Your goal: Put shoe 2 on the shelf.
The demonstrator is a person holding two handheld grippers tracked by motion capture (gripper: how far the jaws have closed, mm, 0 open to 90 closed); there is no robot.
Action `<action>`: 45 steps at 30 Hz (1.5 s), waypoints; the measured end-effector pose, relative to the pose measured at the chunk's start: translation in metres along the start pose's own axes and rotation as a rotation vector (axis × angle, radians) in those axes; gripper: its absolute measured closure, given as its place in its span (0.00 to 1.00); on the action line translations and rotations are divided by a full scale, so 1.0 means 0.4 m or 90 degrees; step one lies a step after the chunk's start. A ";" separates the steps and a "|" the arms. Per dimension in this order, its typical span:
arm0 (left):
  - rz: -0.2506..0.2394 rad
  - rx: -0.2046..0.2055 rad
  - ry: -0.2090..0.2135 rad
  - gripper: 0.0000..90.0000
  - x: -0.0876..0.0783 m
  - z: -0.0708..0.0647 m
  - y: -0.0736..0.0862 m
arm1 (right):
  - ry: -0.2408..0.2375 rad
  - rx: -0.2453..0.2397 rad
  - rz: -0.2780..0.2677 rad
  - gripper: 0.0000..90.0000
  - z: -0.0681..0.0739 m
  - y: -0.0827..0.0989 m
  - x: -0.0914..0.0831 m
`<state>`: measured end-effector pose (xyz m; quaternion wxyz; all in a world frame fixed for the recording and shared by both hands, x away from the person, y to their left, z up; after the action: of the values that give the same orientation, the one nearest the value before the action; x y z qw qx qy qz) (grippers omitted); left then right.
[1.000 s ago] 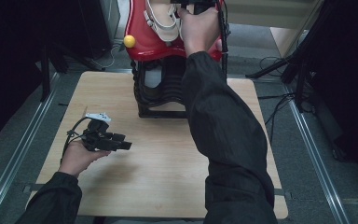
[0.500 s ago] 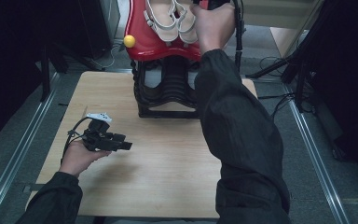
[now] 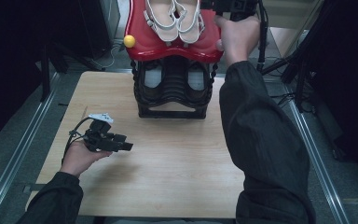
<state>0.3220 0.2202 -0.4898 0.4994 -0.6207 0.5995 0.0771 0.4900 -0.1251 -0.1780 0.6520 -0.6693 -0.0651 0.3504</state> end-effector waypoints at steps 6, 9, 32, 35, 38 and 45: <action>0.000 -0.002 -0.002 0.48 0.002 0.000 -0.001 | 0.012 -0.011 0.010 0.57 -0.035 0.033 -0.024; 0.003 -0.002 -0.001 0.48 0.003 -0.001 -0.002 | 0.012 -0.008 0.010 0.56 -0.053 0.050 -0.039; -0.001 0.008 -0.007 0.46 0.007 -0.004 -0.003 | 0.036 -0.022 0.035 0.54 -0.184 0.231 -0.136; -0.001 0.008 -0.007 0.46 0.007 -0.004 -0.003 | 0.029 -0.021 0.036 0.53 -0.186 0.268 -0.138; -0.006 0.008 -0.006 0.45 0.006 -0.005 -0.002 | 0.016 -0.028 0.054 0.53 -0.189 0.340 -0.133; -0.005 0.013 -0.006 0.45 0.003 -0.004 -0.002 | 0.005 -0.032 0.081 0.53 -0.183 0.446 -0.126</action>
<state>0.3221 0.2180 -0.4893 0.5092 -0.6172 0.5955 0.0721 0.4271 -0.2382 -0.3294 0.6118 -0.6895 -0.0290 0.3867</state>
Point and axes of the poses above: each handheld gripper's, and its own axes: x roughly forward along the jaws, y roughly out of its underside, z roughly to its left, the point moved 2 cm from there along x, roughly forward along the jaws, and after that the axes turned 12 degrees about -x, right-handed, at the moved point
